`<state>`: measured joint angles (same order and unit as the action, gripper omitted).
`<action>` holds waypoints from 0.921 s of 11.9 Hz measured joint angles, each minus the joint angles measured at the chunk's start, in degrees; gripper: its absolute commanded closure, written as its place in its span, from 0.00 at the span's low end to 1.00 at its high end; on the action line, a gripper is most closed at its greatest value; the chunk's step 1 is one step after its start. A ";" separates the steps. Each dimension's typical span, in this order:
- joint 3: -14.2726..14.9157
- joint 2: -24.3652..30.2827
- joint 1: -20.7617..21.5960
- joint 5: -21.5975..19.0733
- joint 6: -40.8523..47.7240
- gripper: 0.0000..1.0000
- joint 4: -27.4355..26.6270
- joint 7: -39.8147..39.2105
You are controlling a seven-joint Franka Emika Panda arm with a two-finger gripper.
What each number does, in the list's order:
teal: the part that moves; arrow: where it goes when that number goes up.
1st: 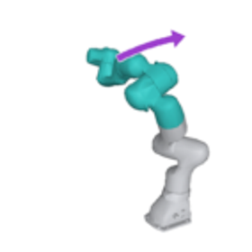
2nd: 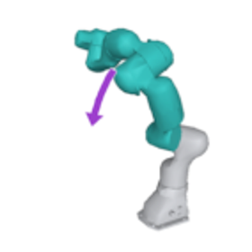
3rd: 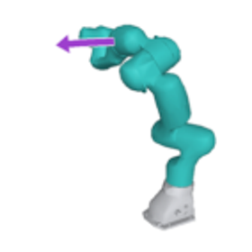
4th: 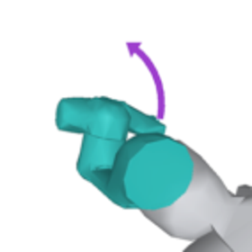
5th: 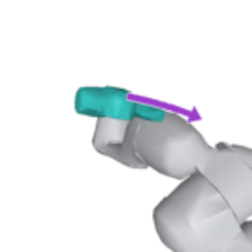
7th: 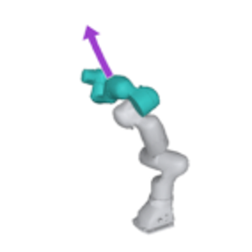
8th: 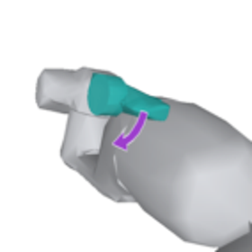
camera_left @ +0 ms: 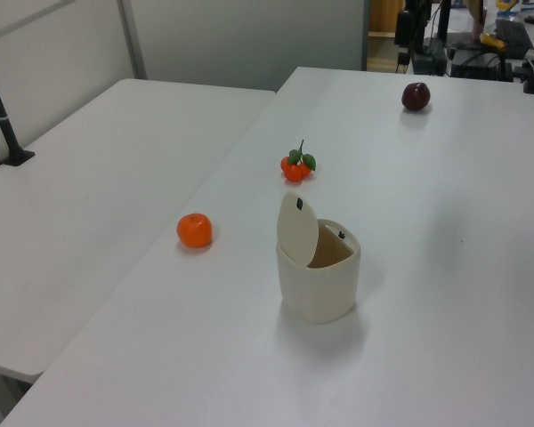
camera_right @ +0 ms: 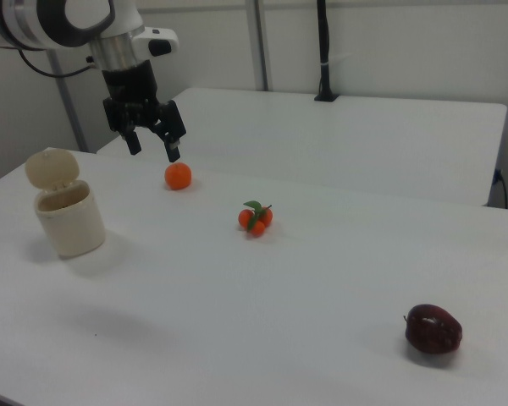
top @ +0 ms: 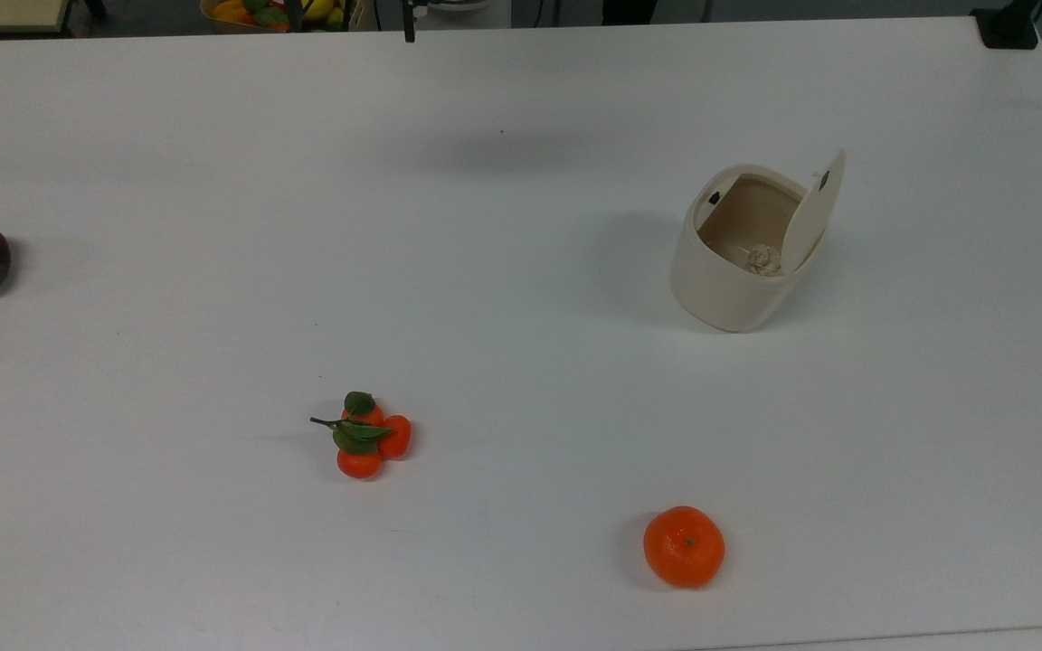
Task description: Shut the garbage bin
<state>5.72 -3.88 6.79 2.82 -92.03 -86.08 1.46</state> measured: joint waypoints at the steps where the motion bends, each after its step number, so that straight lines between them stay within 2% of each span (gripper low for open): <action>1: 0.00 0.01 0.00 0.00 0.00 0.00 0.00 0.00; 7: 0.00 0.01 -0.24 0.00 0.00 0.00 -0.02 0.02; 8: 0.00 0.01 -0.37 0.00 0.00 0.15 -0.02 0.02; 9: 0.00 0.01 -0.44 0.00 0.00 0.45 -0.02 0.02; 10: 0.00 0.01 -0.45 0.00 0.00 0.72 -0.02 0.01; 11: 0.00 0.01 -0.46 0.00 0.00 0.93 -0.03 -0.03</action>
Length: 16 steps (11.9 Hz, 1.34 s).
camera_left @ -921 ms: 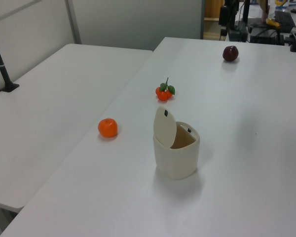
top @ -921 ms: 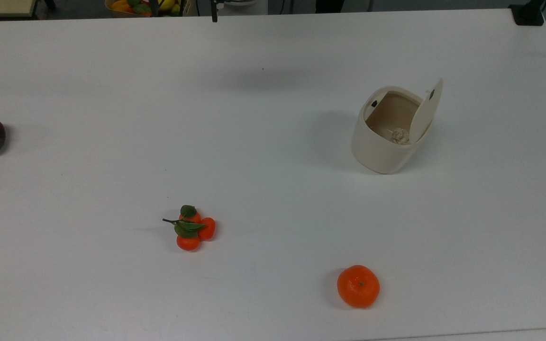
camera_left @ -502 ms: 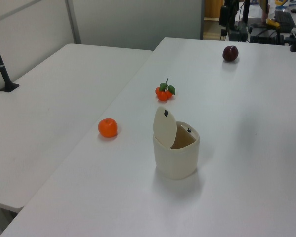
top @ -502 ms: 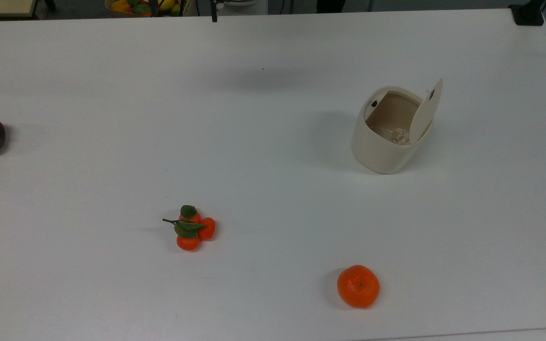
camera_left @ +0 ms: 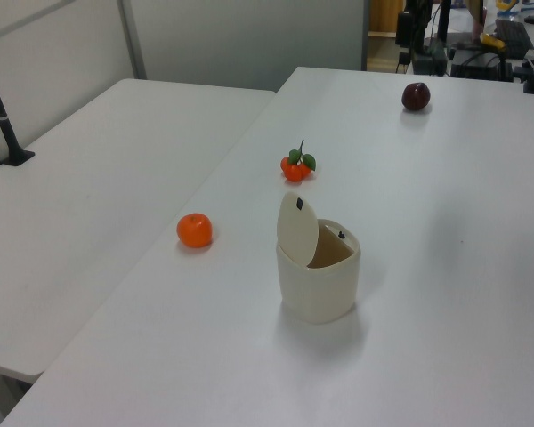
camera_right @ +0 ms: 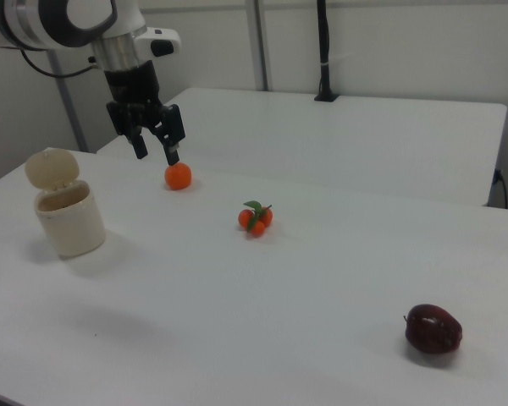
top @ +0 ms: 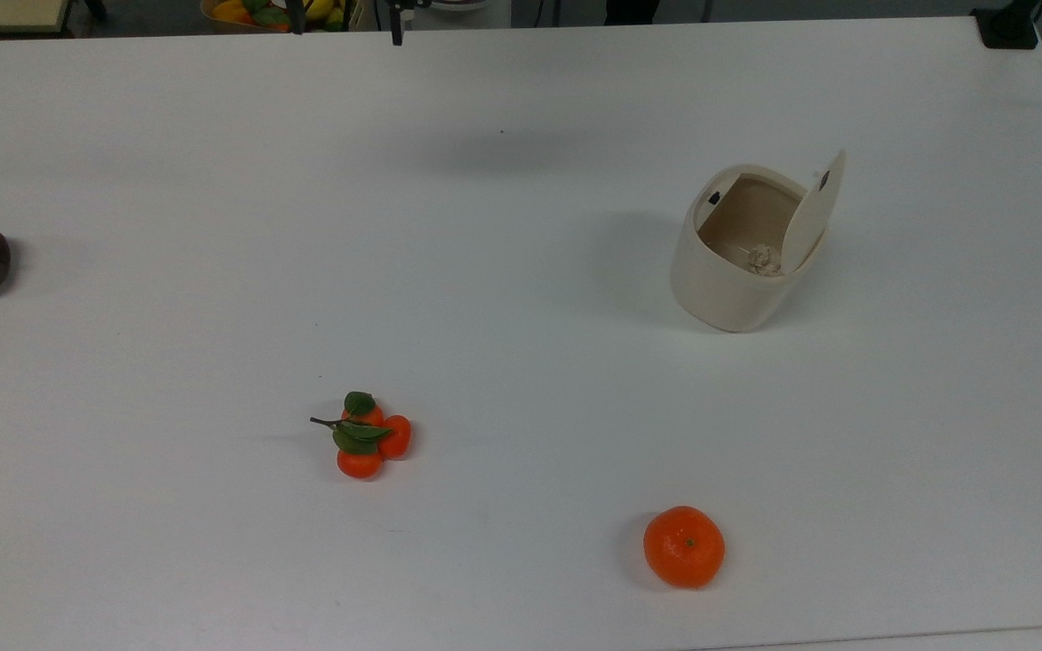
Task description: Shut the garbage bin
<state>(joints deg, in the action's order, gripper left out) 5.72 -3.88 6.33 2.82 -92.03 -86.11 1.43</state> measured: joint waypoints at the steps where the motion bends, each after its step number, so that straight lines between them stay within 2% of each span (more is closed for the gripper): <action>1: 0.00 0.00 -0.06 0.00 0.00 1.00 -0.01 -0.11; 10: -0.05 -0.02 -0.21 0.00 0.00 1.00 -0.10 -0.36; 13: -1.29 -0.63 0.07 0.00 -1.59 1.00 -0.22 -2.05; 16: -2.29 -2.56 5.43 -0.08 -9.28 1.00 -0.38 -2.45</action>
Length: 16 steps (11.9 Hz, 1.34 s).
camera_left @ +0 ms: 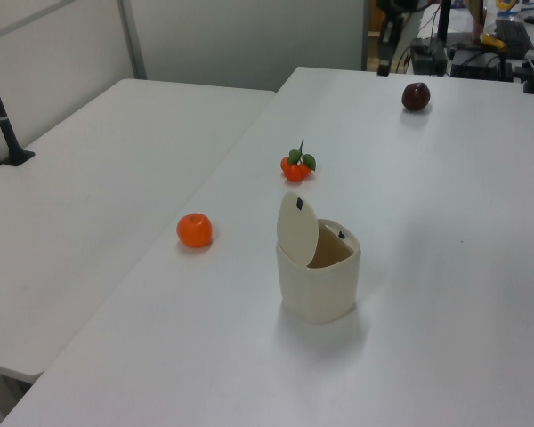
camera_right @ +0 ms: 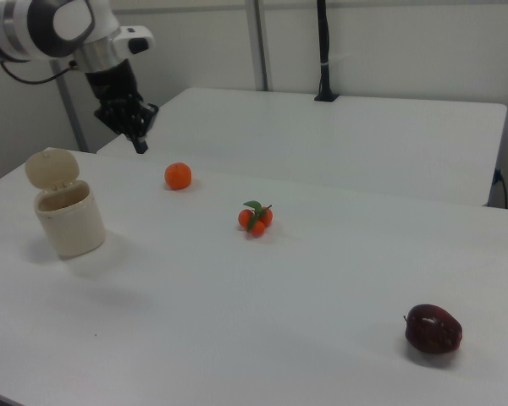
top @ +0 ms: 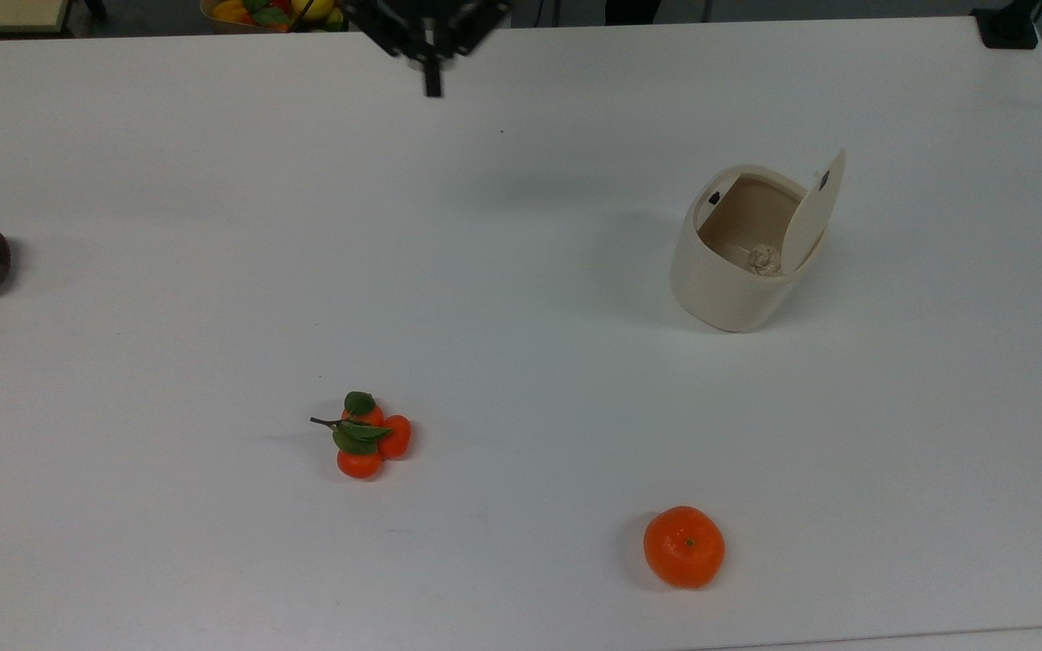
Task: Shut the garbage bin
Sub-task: 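Move the gripper over to the raised lid of the cream bin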
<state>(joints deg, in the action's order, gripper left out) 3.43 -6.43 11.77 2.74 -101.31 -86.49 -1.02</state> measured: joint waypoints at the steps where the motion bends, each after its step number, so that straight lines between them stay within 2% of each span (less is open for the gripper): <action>1: -0.13 -1.57 2.77 0.00 -4.69 1.00 -0.02 0.11; 8: -0.43 -7.92 14.79 -2.89 -29.75 1.00 -0.15 0.12; 12: -0.45 -11.18 20.88 -2.90 -38.11 1.00 -0.18 0.22; 16: -0.43 -12.39 24.00 -2.90 -39.59 1.00 -0.18 0.22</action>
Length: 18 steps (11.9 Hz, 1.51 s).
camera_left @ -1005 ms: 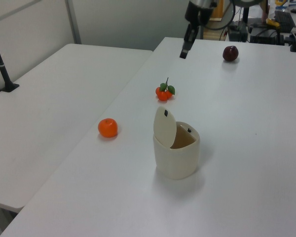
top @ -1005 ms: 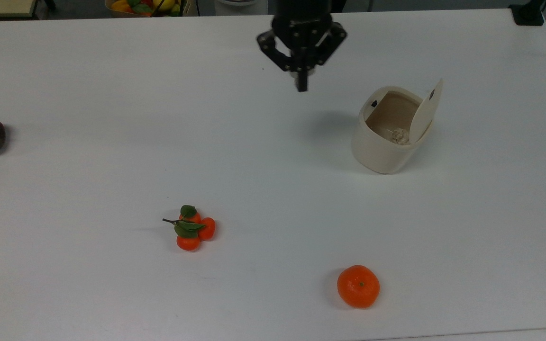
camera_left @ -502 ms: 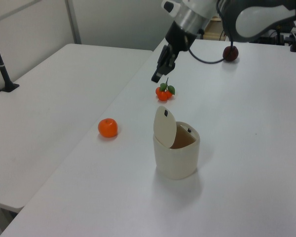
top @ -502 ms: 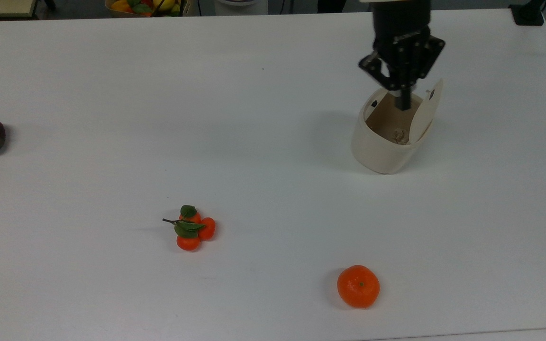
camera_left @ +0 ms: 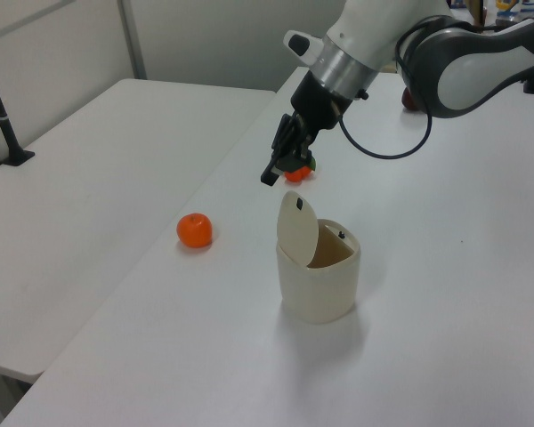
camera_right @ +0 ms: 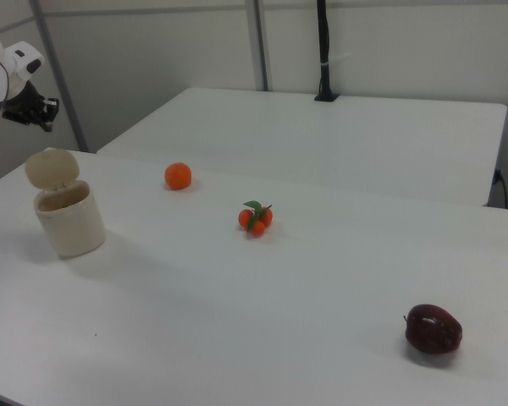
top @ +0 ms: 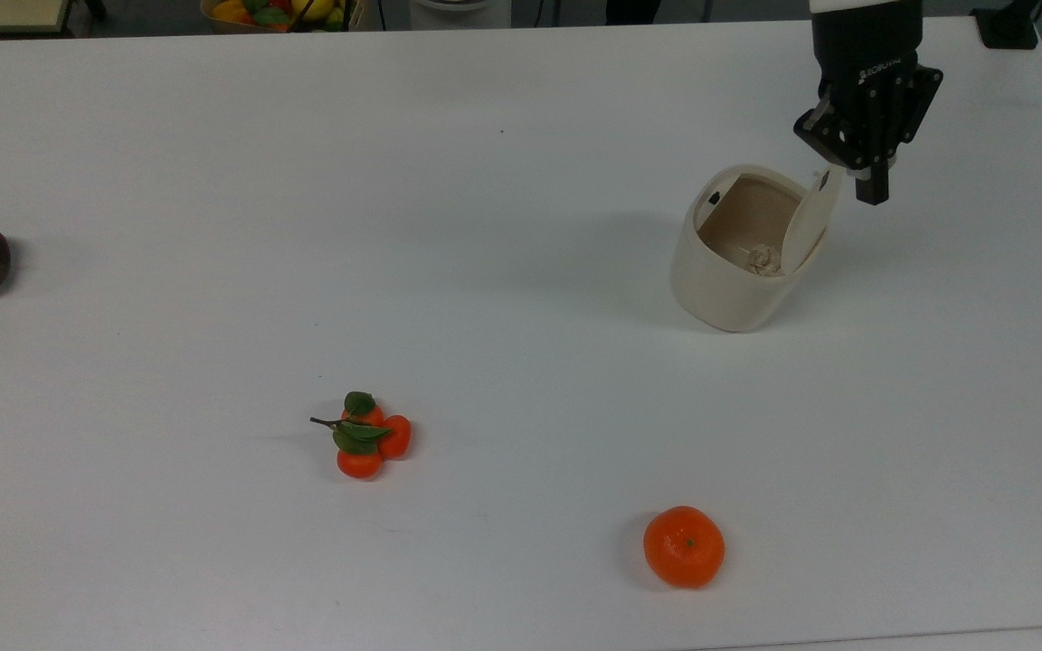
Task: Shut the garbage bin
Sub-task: 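Move the gripper over to the raised lid of the cream bin, then push the open lid down over the bin opening with the gripper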
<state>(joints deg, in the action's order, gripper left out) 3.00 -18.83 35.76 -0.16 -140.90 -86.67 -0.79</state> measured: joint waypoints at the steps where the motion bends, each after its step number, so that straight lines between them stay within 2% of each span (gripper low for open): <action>1: 0.00 0.00 0.43 0.00 0.00 1.00 0.00 0.00; 13: -0.02 0.28 0.54 0.19 14.99 1.00 0.23 -4.81; 18: 0.34 0.17 0.26 3.42 18.58 1.00 -0.05 -5.43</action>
<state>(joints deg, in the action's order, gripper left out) 3.34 -18.65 36.02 3.26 -122.32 -86.72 -6.22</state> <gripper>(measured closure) 0.991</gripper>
